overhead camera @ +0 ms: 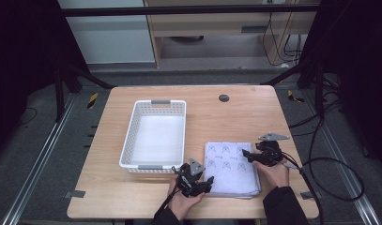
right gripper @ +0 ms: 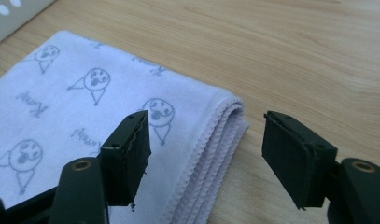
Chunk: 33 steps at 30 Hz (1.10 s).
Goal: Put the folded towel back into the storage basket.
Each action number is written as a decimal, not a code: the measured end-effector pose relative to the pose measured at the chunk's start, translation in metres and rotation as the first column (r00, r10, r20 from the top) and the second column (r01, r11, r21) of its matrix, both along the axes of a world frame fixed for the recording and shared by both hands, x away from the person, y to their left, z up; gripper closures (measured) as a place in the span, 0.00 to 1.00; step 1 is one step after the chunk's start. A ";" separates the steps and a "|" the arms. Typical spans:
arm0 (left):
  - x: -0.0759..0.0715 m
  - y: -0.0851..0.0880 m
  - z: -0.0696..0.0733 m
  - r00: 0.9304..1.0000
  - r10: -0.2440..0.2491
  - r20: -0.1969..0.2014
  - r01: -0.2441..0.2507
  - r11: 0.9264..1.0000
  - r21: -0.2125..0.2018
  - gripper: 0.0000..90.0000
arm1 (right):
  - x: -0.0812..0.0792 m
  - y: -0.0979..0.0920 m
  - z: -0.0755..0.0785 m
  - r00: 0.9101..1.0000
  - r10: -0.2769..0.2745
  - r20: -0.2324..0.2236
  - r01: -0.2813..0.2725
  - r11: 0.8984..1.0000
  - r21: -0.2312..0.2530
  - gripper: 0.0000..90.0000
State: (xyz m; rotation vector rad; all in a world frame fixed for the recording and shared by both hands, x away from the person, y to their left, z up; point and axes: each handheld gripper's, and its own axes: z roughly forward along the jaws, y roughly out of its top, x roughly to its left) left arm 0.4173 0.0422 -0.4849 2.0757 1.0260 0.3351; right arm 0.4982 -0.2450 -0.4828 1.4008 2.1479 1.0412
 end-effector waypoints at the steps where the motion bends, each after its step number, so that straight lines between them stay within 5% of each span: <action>1: 0.000 0.000 -0.001 1.000 0.001 -0.001 -0.001 1.000 -0.002 0.49 | 0.000 0.001 -0.001 1.000 0.000 -0.007 0.000 1.000 -0.001 0.36; 20: 0.003 -0.009 -0.009 0.999 0.012 -0.050 -0.011 1.000 0.025 0.47 | 0.006 0.002 -0.016 0.996 -0.001 -0.089 0.006 0.999 0.054 0.40; 33: 0.002 -0.011 -0.010 0.996 0.001 -0.088 -0.004 1.000 -0.028 0.70 | 0.003 0.004 -0.015 0.991 0.039 -0.126 -0.023 0.992 0.123 0.73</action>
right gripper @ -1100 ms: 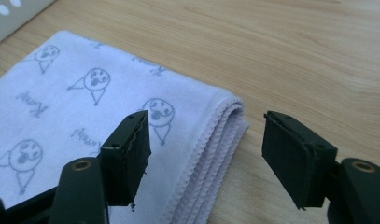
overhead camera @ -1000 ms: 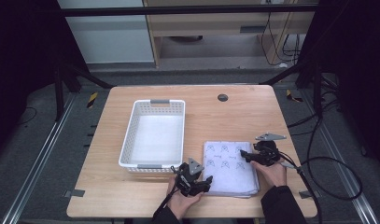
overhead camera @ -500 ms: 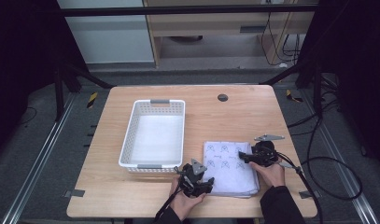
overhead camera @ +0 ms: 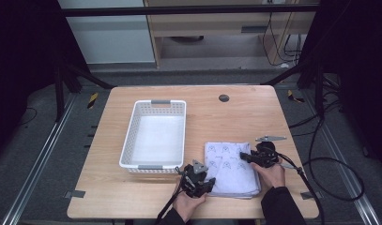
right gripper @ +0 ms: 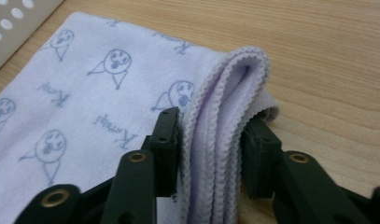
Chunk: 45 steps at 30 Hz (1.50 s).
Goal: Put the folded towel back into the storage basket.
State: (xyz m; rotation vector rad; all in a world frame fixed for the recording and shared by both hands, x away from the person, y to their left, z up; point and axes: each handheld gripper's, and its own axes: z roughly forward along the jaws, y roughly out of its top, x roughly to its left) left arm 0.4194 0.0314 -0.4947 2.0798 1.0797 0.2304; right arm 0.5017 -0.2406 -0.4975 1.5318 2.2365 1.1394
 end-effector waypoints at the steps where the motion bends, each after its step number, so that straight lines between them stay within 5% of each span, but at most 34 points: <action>1: -0.001 -0.001 0.000 1.000 0.003 0.002 -0.003 1.000 -0.002 0.72 | -0.001 0.001 0.000 1.000 0.001 0.000 -0.001 1.000 0.006 0.75; 7: -0.001 0.001 0.000 1.000 0.018 0.013 -0.018 0.999 -0.031 0.83 | -0.002 0.001 0.002 1.000 0.005 0.017 -0.005 1.000 0.001 0.82; 18: -0.004 0.006 0.009 0.999 -0.008 0.041 0.011 0.997 -0.071 0.86 | -0.011 -0.001 0.024 0.996 0.026 0.082 -0.027 1.000 0.010 0.85; 45: -0.005 0.020 0.076 0.982 -0.039 0.187 0.054 0.996 -0.075 0.86 | -0.029 0.006 0.094 0.962 -0.006 0.273 -0.006 0.999 0.041 0.85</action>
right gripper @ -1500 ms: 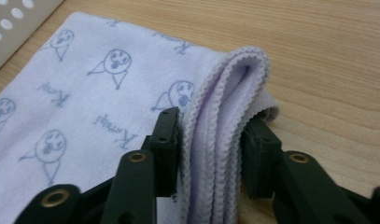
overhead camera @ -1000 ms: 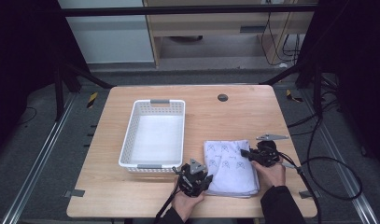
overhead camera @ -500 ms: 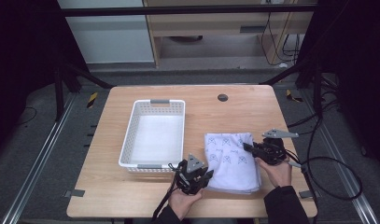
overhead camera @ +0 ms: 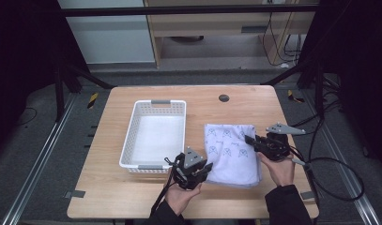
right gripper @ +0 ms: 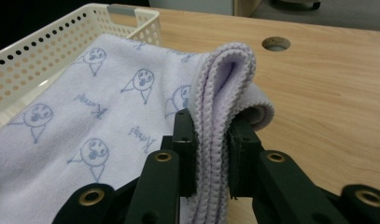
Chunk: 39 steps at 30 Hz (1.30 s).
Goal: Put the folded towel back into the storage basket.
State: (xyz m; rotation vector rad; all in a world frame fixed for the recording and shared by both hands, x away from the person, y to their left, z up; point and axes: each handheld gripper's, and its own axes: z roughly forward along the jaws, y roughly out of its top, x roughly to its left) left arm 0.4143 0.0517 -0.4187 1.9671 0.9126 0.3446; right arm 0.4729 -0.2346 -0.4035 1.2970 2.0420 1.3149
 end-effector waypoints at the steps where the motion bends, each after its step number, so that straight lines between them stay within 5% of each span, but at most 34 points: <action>1: 0.001 0.002 0.002 1.000 0.001 0.004 -0.001 1.000 -0.001 0.86 | 0.000 0.001 0.002 1.000 0.000 0.003 0.000 1.000 -0.001 0.85; 12: 0.005 0.018 0.028 0.999 0.013 0.048 -0.012 1.000 -0.022 0.86 | 0.005 0.015 0.026 0.998 0.003 0.063 -0.004 1.000 0.015 0.85; 39: 0.016 0.059 0.058 0.991 0.068 0.115 -0.061 0.996 -0.063 0.86 | 0.020 0.055 0.063 0.989 0.018 0.144 -0.022 1.000 0.022 0.85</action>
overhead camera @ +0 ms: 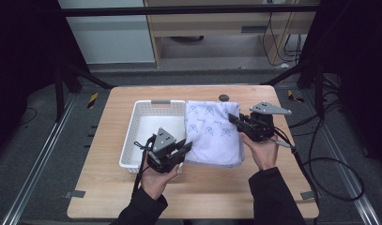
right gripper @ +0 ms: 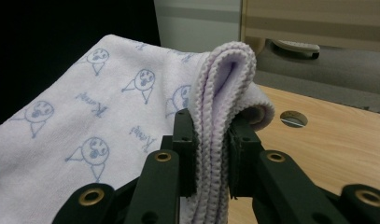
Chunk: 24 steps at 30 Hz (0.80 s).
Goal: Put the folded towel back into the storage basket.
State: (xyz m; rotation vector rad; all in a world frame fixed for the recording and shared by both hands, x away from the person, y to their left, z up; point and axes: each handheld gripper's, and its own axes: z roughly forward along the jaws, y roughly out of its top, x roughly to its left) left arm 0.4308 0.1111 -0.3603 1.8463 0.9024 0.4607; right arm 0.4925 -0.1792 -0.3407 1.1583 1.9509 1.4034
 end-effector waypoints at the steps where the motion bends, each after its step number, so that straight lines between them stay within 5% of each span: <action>1: 0.000 0.002 0.001 1.000 0.005 0.001 -0.005 1.000 -0.007 0.86 | 0.001 0.002 0.001 1.000 0.000 0.002 0.000 1.000 0.002 0.85; 24: 0.010 0.051 0.010 0.998 0.055 0.030 -0.055 0.998 -0.024 0.86 | 0.025 0.052 0.012 0.999 0.042 0.019 -0.042 0.999 0.003 0.85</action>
